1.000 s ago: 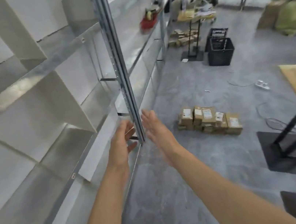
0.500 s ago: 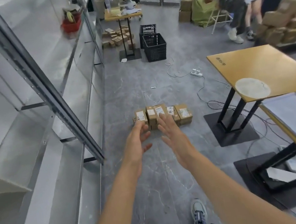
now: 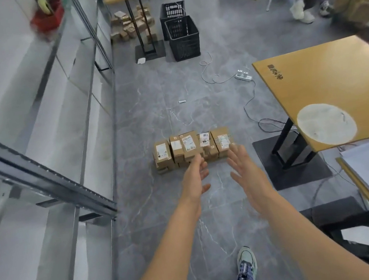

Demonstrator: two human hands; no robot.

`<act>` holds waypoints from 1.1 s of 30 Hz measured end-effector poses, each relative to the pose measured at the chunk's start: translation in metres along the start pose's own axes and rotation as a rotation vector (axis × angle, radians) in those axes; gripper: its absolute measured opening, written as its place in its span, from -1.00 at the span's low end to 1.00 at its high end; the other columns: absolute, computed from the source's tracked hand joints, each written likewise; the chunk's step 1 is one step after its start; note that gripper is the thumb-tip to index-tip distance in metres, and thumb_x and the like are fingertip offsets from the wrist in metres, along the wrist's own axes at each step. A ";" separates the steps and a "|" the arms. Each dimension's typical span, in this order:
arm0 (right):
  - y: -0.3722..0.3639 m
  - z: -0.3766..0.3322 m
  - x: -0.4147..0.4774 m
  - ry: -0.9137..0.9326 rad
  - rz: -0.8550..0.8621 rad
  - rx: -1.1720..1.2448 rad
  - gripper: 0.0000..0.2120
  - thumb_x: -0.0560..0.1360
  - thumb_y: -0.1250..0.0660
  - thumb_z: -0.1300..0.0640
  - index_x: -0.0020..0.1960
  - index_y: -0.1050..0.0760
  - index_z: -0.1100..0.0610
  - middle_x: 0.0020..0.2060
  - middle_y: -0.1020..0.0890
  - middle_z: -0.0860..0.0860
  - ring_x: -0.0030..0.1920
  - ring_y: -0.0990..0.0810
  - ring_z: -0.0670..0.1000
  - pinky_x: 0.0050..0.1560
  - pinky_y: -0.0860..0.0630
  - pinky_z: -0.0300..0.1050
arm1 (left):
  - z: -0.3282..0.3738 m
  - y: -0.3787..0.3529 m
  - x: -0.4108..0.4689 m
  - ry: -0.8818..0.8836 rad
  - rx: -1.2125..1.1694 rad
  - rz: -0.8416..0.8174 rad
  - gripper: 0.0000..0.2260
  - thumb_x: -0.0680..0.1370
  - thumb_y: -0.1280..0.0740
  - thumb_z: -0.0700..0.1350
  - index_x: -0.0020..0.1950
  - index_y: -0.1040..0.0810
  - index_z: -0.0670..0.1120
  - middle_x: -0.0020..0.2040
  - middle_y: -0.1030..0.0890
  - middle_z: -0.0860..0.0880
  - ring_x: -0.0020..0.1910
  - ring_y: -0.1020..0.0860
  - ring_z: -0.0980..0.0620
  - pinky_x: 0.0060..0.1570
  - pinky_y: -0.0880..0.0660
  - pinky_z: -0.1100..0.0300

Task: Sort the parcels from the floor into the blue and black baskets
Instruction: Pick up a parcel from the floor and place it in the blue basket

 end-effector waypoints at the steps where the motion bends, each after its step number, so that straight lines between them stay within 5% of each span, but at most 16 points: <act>1: 0.011 -0.003 0.014 -0.013 0.008 -0.007 -0.40 0.68 0.00 -0.33 0.65 -0.24 -0.13 0.59 -0.35 -0.16 0.58 -0.32 -0.09 0.59 -0.22 0.04 | 0.001 -0.010 0.013 0.020 0.002 0.000 -0.52 0.70 -0.14 0.20 0.49 -0.46 -0.05 0.38 -0.56 -0.01 0.33 -0.54 0.02 0.32 -0.47 -0.05; 8: 0.053 -0.025 0.106 -0.084 0.058 -0.063 -0.22 0.55 -0.07 -0.43 0.67 -0.22 -0.09 0.61 -0.34 -0.13 0.55 -0.35 -0.08 0.58 -0.25 0.06 | 0.017 -0.055 0.099 0.108 0.033 -0.022 -0.49 0.70 -0.14 0.23 0.52 -0.43 -0.06 0.42 -0.53 0.00 0.34 -0.52 0.03 0.34 -0.48 -0.05; 18: 0.070 -0.025 0.288 -0.215 0.110 -0.152 -0.47 0.72 -0.01 -0.29 0.62 -0.27 -0.15 0.46 -0.39 -0.24 0.56 -0.33 -0.09 0.61 -0.21 0.09 | 0.041 -0.083 0.291 0.211 0.061 -0.072 -0.47 0.70 -0.11 0.25 0.55 -0.41 -0.02 0.44 -0.52 0.01 0.36 -0.50 0.04 0.36 -0.42 -0.04; 26: 0.084 -0.001 0.424 -0.400 0.167 -0.232 -0.41 0.72 0.00 -0.29 0.67 -0.20 -0.07 0.63 -0.29 -0.10 0.59 -0.29 -0.07 0.62 -0.20 0.08 | 0.036 -0.078 0.442 0.386 0.101 -0.074 -0.52 0.72 -0.08 0.21 0.53 -0.40 -0.01 0.43 -0.48 0.01 0.36 -0.47 0.04 0.31 -0.40 0.00; 33: 0.121 0.056 0.527 -0.535 0.185 -0.247 -0.36 0.71 -0.02 -0.30 0.68 -0.18 -0.01 0.65 -0.27 -0.07 0.62 -0.27 -0.03 0.63 -0.17 0.10 | -0.017 -0.094 0.540 0.469 0.201 -0.089 -0.50 0.70 -0.09 0.23 0.59 -0.34 0.05 0.55 -0.40 0.02 0.51 -0.39 -0.02 0.53 -0.28 -0.16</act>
Point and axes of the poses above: each hand's wrist, its own x-axis towards the middle knuckle, its own y-axis out of the back of the hand, z = x × y, the point moved 7 cm from there along x, towards the middle knuckle
